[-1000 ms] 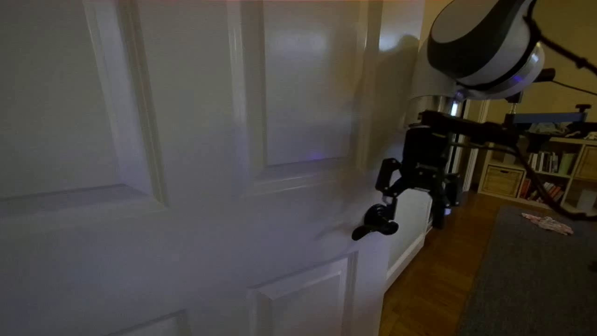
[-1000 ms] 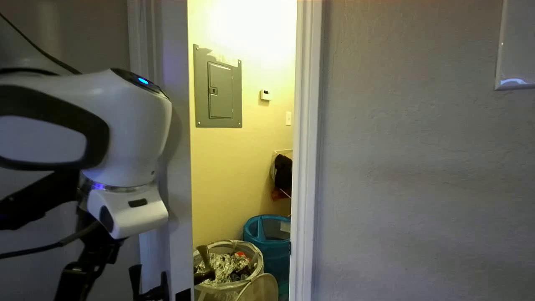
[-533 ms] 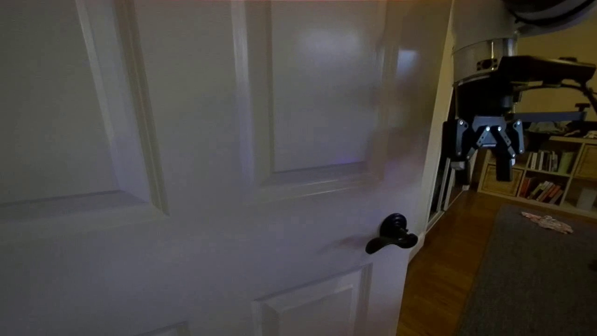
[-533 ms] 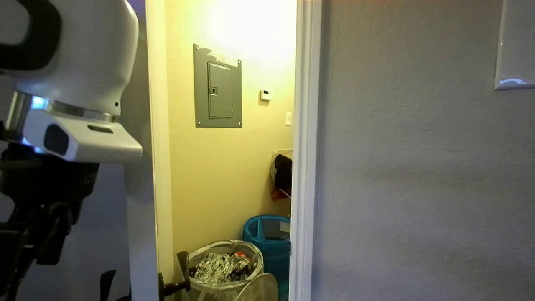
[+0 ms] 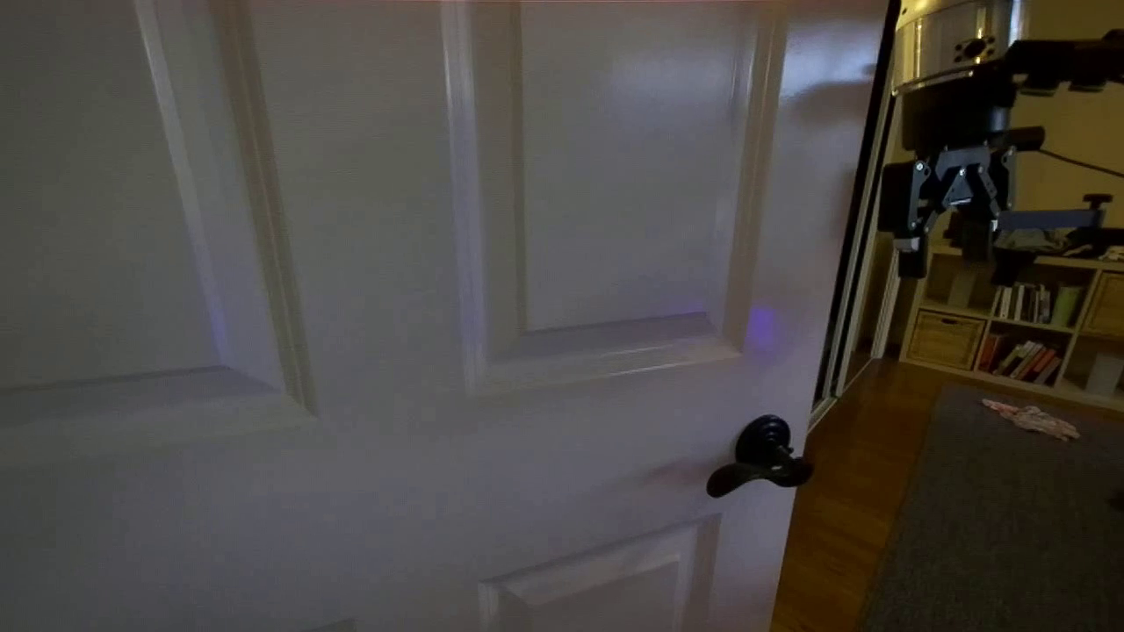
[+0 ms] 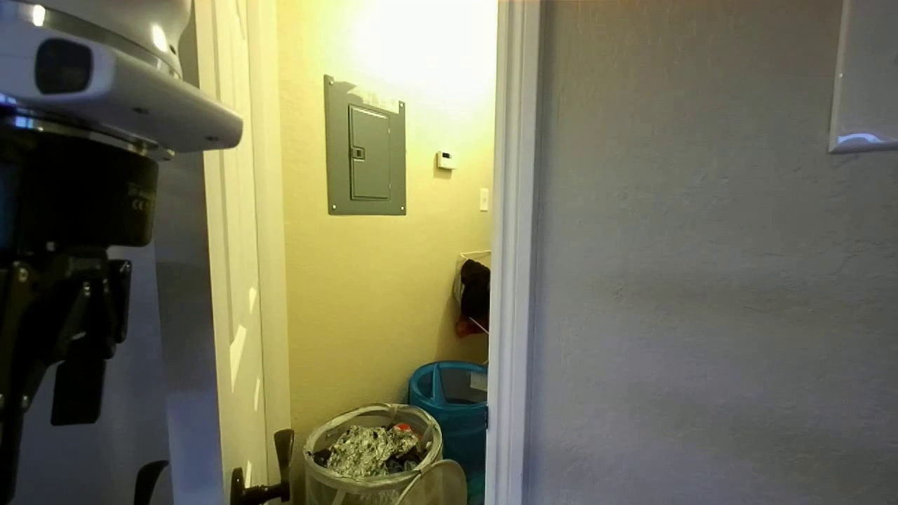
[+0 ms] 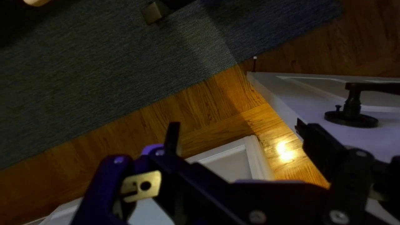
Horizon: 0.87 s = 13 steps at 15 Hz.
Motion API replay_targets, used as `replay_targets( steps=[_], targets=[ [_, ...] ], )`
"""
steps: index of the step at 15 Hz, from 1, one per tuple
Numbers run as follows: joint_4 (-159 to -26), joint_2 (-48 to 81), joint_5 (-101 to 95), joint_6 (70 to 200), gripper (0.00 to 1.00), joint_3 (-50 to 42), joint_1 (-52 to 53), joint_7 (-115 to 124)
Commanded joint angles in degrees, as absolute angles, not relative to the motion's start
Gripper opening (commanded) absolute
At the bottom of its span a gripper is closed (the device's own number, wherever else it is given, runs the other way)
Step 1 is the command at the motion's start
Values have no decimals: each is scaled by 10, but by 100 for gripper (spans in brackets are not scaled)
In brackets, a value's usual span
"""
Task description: Open the door
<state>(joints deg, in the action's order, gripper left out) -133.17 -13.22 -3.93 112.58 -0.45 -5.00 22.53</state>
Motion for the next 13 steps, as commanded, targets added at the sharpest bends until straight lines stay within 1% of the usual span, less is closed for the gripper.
replay_targets(
  steps=[1,5,13],
  targets=[
    [-1338,-150,-44,1165,100,-22,-61,191],
    [-1342,-142,-17,1229,100,-38,-63,182],
    [-1330,-133,-18,1213,100,-33,-62,195]
  ],
)
